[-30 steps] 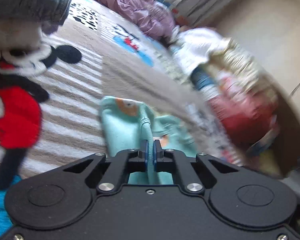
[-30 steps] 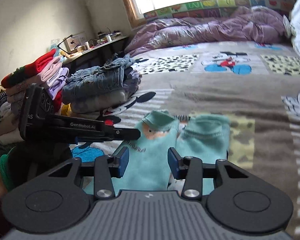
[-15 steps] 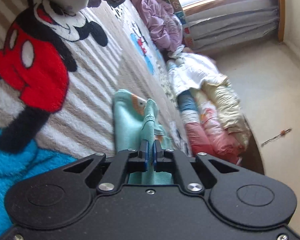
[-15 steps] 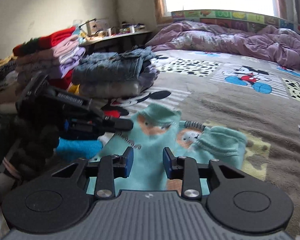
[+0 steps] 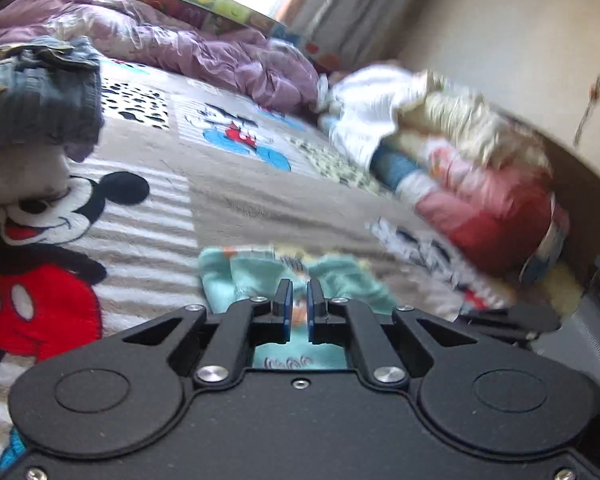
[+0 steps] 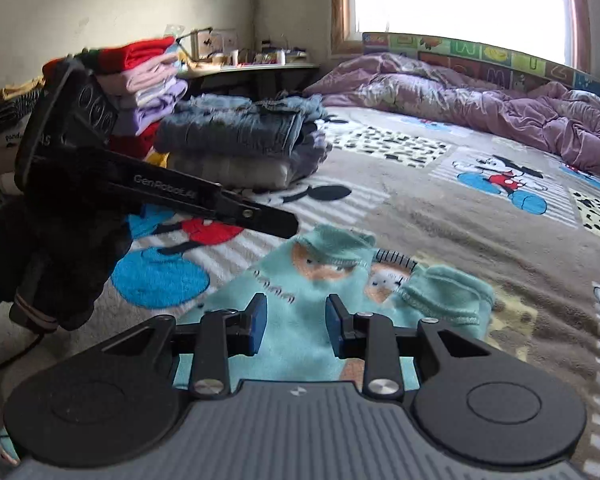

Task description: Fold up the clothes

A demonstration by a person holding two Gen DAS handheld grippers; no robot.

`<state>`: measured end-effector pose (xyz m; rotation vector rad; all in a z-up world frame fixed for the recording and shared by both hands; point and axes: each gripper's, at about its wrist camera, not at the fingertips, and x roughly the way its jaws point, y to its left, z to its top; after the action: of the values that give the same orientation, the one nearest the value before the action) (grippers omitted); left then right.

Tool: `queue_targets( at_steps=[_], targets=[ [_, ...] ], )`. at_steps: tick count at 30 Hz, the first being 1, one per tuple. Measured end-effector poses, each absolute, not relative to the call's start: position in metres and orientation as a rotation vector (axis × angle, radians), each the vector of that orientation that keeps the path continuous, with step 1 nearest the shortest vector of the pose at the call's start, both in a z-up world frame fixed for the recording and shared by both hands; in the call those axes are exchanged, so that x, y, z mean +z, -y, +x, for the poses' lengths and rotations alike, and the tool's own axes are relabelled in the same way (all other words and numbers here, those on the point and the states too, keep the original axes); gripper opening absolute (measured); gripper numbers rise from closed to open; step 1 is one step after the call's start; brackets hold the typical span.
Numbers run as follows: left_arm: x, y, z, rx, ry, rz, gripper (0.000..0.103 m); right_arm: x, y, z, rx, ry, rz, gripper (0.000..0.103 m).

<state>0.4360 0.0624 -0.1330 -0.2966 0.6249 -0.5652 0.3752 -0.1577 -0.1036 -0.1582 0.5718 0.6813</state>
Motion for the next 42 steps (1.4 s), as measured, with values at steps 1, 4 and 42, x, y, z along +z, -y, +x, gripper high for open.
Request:
queue_targets(
  at_steps=[1,4,42],
  targets=[
    [-0.146,-0.059,0.443,-0.549,-0.693,-0.28,0.003,-0.109,0.155,0.377,0.676,-0.606,-0.174,0.033],
    [-0.154,-0.064,0.447,-0.55,-0.723,-0.321,0.004,-0.117,0.151,0.379,0.664,-0.65,-0.191,0.031],
    [-0.149,-0.033,0.188,-0.447,-0.633,-0.001,0.029,-0.078,0.203,0.219,0.487,-0.648,-0.083,0.025]
  ],
)
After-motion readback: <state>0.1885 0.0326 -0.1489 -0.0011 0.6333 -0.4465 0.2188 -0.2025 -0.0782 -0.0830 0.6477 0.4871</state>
